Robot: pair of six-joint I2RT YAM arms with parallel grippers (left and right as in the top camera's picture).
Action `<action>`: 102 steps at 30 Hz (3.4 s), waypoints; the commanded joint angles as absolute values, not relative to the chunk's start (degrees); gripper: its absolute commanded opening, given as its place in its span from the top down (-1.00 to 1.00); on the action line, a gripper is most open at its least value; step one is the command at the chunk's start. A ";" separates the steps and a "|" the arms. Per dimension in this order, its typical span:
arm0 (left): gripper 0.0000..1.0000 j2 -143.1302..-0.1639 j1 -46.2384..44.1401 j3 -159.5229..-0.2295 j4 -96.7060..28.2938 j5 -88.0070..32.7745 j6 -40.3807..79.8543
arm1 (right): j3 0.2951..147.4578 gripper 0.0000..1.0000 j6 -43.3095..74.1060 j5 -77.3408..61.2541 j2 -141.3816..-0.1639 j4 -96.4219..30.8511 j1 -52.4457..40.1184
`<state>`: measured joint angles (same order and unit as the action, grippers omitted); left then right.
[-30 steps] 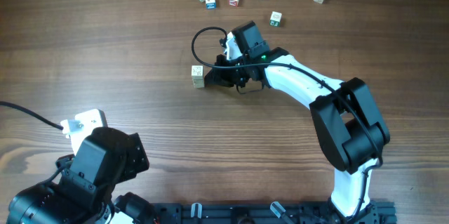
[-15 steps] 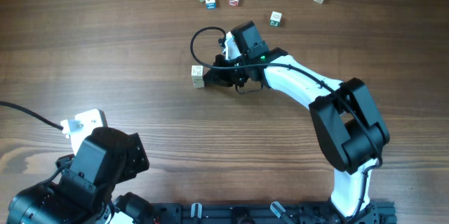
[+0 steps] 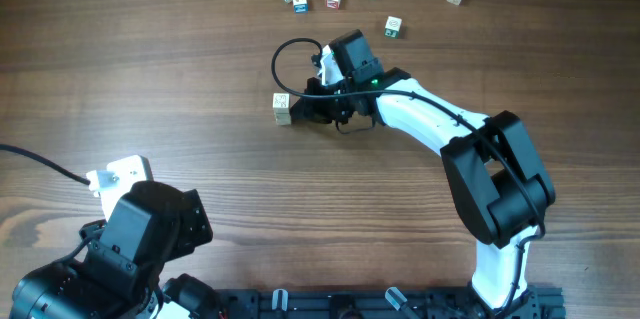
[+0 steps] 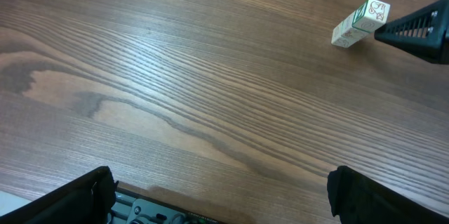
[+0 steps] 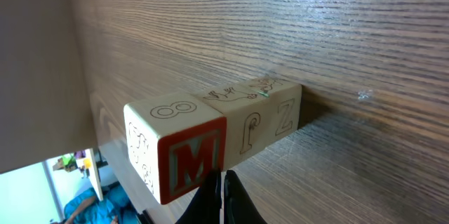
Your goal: Form a tower
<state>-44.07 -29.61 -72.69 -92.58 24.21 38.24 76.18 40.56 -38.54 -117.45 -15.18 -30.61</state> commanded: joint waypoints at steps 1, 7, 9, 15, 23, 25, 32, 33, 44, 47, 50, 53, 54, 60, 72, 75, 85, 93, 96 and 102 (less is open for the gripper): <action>-1.00 -44.03 -29.34 -72.60 -92.40 25.36 37.56 | 75.61 0.91 40.60 -35.51 -118.19 -18.15 -29.61; -1.00 -44.03 -29.34 -72.60 -92.40 25.36 37.56 | 75.64 0.91 40.01 -10.70 -107.92 -33.04 -24.64; -1.00 -44.03 -29.34 -72.60 -92.40 25.36 37.56 | 75.64 0.91 39.99 -2.33 -102.85 -37.32 -24.51; -1.00 -44.03 -29.34 -72.60 -92.40 25.36 37.56 | 75.64 0.45 37.71 11.29 -83.81 -47.13 -24.51; -1.00 -44.03 -29.34 -72.60 -92.40 25.36 37.56 | 75.64 -0.99 18.57 15.31 -66.78 -56.14 -24.51; -1.00 -44.03 -29.34 -72.60 -92.40 25.36 37.56 | 75.64 -0.99 12.45 19.05 -64.99 -58.41 -24.49; -1.00 -44.03 -29.34 -72.60 -92.40 25.36 37.56 | 75.64 -0.99 11.60 26.72 -58.00 -63.33 -22.09; -1.00 -44.03 -29.34 -72.60 -92.40 25.36 37.56 | 75.64 -0.99 11.60 26.70 -56.66 -63.00 -21.80; -1.00 -44.03 -29.34 -72.60 -92.40 25.36 37.56 | 61.82 -0.99 -9.78 4.60 -35.11 -40.16 -5.56; -1.00 -44.03 -29.34 -72.60 -92.40 25.36 37.56 | 40.99 -1.00 -10.24 -10.70 -21.15 -22.92 2.57; -1.00 -44.03 -29.34 -72.60 -92.40 25.36 37.56 | 22.83 -1.00 -8.99 -11.60 -5.06 -9.50 2.66; -1.00 -44.03 -29.34 -72.60 -92.40 25.36 37.56 | 13.96 -0.99 -3.22 -8.34 -0.62 -2.66 2.72; -1.00 -44.03 -29.34 -72.60 -92.40 25.36 37.56 | 12.21 -1.00 -2.20 -7.62 -0.47 -0.86 2.70; -1.00 -44.03 -29.34 -72.60 -92.40 25.36 37.56 | 0.14 -0.99 1.74 -5.32 -0.16 9.26 2.70; -1.00 -44.03 -29.34 -72.60 -92.40 25.36 37.56 | 0.30 -1.00 1.65 -4.08 -0.21 0.12 2.48; -1.00 -44.03 -29.34 -72.60 -92.40 25.36 37.56 | 0.30 -0.99 1.63 -4.08 -0.21 0.12 2.48; -1.00 -44.03 -29.34 -72.60 -92.40 25.36 37.56 | 0.30 -0.99 1.65 -4.08 -0.21 0.12 2.48; -1.00 -43.42 -29.82 -72.58 -92.82 25.80 37.95 | 0.30 -1.00 1.65 -4.08 -0.21 0.12 2.48; -1.00 -41.76 -28.73 -72.58 -92.84 25.10 37.93 | 0.30 -0.99 1.65 -4.08 -0.21 0.12 2.48; -1.00 -37.19 -24.80 -72.58 -86.00 27.38 37.39 | 0.30 -0.99 1.65 -4.08 -0.21 0.12 2.48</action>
<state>-38.83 -27.29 -72.55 -91.64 24.99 38.24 0.36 0.67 -4.89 -0.93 -0.01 2.37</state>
